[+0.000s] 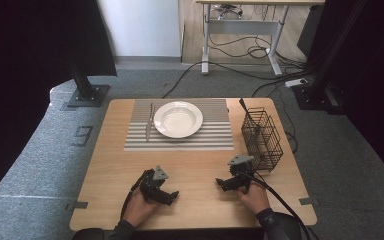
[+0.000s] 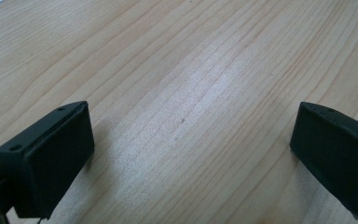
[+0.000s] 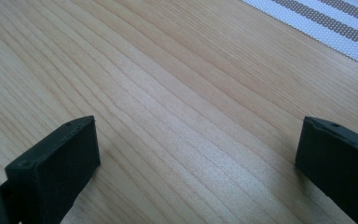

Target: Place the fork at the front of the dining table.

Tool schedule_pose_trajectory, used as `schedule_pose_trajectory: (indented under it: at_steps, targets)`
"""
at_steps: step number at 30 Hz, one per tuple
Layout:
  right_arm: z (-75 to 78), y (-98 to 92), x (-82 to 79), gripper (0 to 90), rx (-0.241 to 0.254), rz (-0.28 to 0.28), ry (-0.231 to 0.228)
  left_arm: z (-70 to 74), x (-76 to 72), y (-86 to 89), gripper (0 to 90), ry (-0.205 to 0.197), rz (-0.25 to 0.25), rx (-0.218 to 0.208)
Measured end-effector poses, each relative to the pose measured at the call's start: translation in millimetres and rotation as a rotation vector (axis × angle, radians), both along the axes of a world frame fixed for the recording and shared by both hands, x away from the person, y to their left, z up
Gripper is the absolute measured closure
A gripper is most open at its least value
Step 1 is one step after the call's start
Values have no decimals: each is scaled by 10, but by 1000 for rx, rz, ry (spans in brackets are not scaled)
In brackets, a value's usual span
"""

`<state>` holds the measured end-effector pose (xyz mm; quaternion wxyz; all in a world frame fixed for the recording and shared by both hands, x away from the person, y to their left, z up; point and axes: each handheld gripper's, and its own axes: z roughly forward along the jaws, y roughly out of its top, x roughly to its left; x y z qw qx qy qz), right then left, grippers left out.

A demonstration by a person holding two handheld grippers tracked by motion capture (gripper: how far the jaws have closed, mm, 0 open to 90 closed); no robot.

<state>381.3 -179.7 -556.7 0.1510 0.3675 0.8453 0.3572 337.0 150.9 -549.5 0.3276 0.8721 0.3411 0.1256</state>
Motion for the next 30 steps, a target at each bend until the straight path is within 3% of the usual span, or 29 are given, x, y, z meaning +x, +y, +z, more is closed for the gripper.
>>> schedule_pose_trajectory:
  at_steps: [19, 25, 30]
  targets:
    - [0, 1, -2, 0, 0, -2, 0, 22, 48, -25, 13, 9, -20, 1]
    - [0, 1, -2, 0, 0, -2, 0, 129, 85, -13, 18, 10, -23, -48]
    - [0, 1, -2, 0, 0, -2, 0, 225, 130, -72, 18, 12, -48, -59]
